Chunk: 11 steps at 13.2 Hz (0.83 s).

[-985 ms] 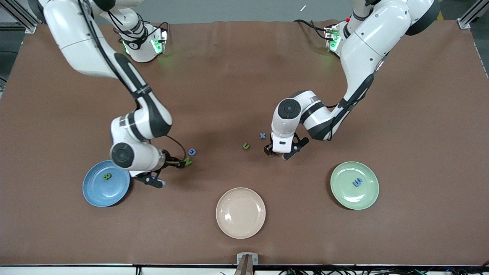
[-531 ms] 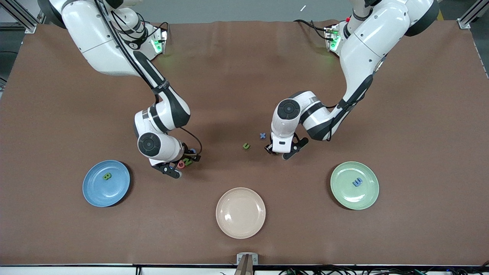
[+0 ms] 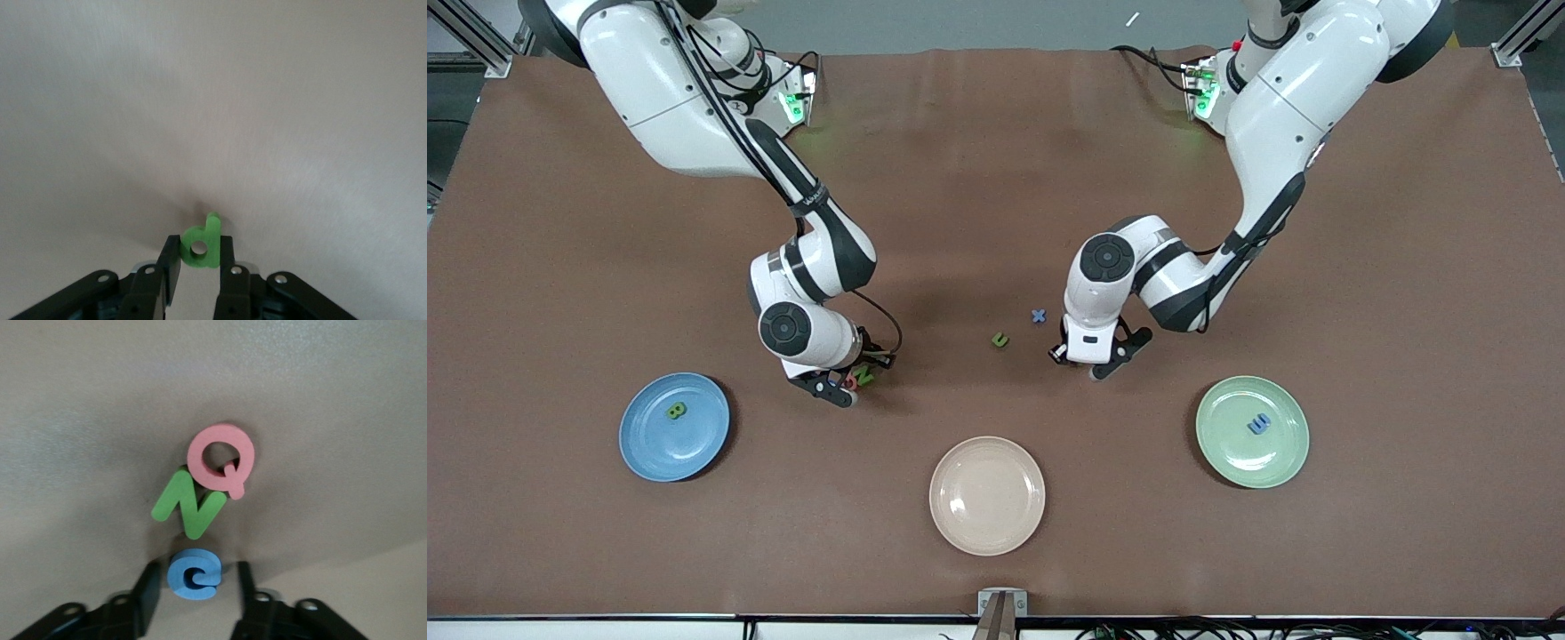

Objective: Sort uppercase to blue plate, lowercase to green plate
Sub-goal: 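Place the C on the blue plate while the left gripper places d on green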

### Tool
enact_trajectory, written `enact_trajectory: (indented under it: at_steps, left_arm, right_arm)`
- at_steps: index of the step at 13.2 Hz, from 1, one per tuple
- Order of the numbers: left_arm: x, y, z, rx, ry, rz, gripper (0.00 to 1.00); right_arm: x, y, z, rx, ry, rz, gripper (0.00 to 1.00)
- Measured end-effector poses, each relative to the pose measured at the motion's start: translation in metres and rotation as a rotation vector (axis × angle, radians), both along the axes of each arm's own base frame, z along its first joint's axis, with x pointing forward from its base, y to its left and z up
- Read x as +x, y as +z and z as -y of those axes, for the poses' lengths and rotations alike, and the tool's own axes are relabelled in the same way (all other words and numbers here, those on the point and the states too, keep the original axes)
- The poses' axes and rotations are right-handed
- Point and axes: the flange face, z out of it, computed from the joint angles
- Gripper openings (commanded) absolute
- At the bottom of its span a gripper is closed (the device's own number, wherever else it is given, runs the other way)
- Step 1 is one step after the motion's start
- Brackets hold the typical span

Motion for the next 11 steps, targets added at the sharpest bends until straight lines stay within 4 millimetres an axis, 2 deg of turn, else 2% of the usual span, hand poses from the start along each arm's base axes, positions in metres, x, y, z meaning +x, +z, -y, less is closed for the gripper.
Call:
enact_trajectory:
  at_steps: [2, 4, 5, 7, 8, 9, 10, 11]
  left_arm:
    - [0.018, 0.028, -0.026, 0.065, -0.053, 0.01, 0.0]
    - [0.041, 0.056, -0.069, 0.127, -0.112, 0.014, 0.0]
    - [0.052, 0.064, -0.093, 0.146, -0.136, 0.011, 0.0]
    - [0.073, 0.065, -0.149, 0.169, -0.191, -0.012, 0.01]
    - [0.081, 0.061, -0.18, 0.176, -0.221, -0.031, 0.01]
    - [0.088, 0.055, -0.211, 0.178, -0.242, -0.05, 0.02]
    - [0.093, 0.049, -0.233, 0.174, -0.248, -0.064, 0.07]
    - [0.096, 0.042, -0.249, 0.167, -0.237, -0.074, 0.07]
  right_arm:
    - [0.0, 0.001, 0.0, 0.0, -0.001, 0.001, 0.13]
    - [0.0, 0.001, 0.0, 0.0, -0.001, 0.001, 0.1]
    - [0.0, 0.002, 0.0, 0.0, -0.001, 0.001, 0.1]
    - [0.008, 0.012, 0.004, -0.007, 0.006, 0.002, 0.09]
    - [0.017, 0.024, 0.013, -0.011, 0.019, -0.001, 0.1]
    - [0.032, 0.039, 0.03, -0.008, 0.039, 0.0, 0.1]
    - [0.047, 0.053, 0.052, 0.003, 0.067, 0.011, 0.1]
    - [0.06, 0.064, 0.079, 0.018, 0.104, 0.029, 0.1]
